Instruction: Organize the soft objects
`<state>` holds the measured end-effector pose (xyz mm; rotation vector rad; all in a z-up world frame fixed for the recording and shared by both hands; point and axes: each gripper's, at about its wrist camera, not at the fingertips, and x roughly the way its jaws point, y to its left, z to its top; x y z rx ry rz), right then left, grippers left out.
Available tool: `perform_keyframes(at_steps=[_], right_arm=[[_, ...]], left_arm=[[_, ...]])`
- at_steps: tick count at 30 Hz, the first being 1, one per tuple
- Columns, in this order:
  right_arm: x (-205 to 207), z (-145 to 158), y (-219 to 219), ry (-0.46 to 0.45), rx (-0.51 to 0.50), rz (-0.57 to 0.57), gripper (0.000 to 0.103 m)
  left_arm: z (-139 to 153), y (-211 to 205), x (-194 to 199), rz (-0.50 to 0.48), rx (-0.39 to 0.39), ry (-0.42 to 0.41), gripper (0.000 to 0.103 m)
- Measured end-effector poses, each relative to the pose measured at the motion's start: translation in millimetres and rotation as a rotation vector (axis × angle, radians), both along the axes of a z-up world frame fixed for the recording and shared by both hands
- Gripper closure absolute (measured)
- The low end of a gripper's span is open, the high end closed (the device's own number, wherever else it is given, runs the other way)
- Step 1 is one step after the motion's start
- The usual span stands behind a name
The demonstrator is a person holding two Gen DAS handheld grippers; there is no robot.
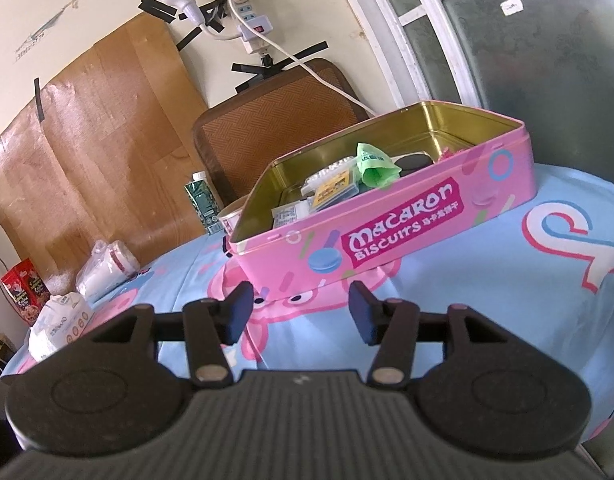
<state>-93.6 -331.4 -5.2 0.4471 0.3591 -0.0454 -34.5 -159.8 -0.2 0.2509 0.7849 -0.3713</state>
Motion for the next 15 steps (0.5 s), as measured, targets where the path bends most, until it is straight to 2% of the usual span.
perform_keyframes(at_steps=[15], right_arm=[[-0.5,-1.1,-1.1,0.005,0.005,-0.004,0.047]], left_arm=[[-2.0,-3.1,-2.6,-0.005,0.024,-0.008,0.000]])
